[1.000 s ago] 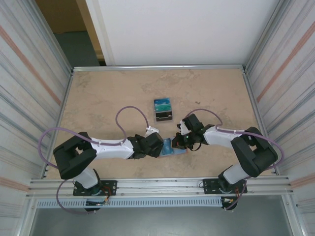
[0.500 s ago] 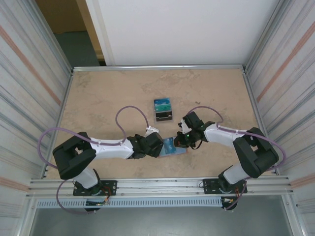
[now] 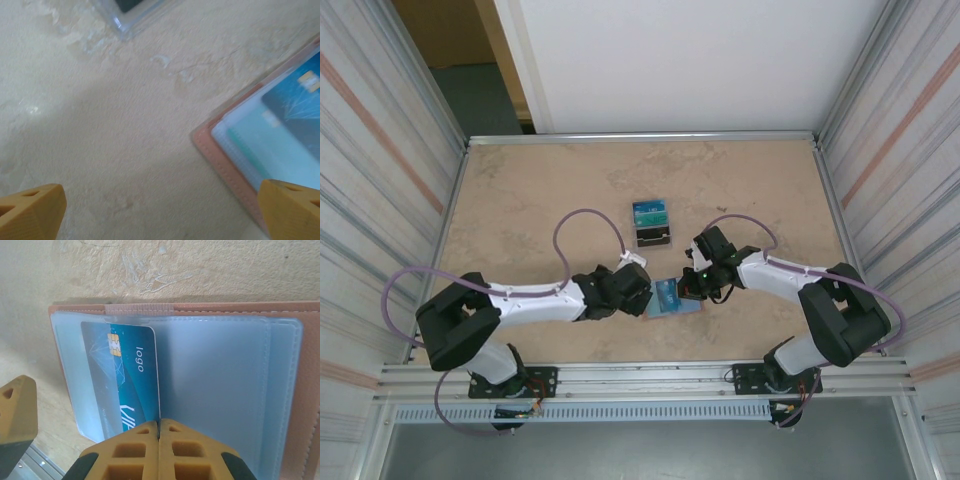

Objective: Take the credit cards out of the card holder

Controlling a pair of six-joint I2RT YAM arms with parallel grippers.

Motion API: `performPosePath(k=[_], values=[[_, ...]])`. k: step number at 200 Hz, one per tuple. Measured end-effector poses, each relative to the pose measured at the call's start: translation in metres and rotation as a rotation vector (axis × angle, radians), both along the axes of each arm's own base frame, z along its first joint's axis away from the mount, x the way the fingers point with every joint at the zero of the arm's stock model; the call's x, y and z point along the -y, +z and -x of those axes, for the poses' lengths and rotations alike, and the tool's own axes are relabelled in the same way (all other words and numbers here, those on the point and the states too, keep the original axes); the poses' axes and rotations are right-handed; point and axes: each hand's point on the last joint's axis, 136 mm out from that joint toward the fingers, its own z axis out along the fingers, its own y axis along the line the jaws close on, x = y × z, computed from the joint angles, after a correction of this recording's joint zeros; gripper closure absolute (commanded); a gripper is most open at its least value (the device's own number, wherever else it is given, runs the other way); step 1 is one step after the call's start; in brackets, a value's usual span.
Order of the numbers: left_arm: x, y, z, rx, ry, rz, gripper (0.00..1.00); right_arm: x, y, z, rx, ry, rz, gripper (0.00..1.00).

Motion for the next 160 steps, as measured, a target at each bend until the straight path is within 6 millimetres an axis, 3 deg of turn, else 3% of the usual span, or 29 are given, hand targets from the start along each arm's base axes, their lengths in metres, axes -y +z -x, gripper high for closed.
performPosePath(k=[30,65,85,160], values=[[0.021,0.002,-0.006,0.002,-0.040,0.022,0.01,0.000,0.000,0.000,0.000,0.000,0.000,1.00],[0.036,-0.013,-0.006,-0.021,-0.080,-0.008,0.01,0.000,0.000,0.000,0.000,0.000,0.000,1.00],[0.037,-0.020,-0.006,-0.031,-0.085,-0.023,0.01,0.000,0.000,0.000,0.000,0.000,0.000,1.00],[0.039,-0.020,-0.007,-0.030,-0.085,-0.021,0.01,0.009,0.007,-0.007,0.012,-0.038,-0.007,0.98]])
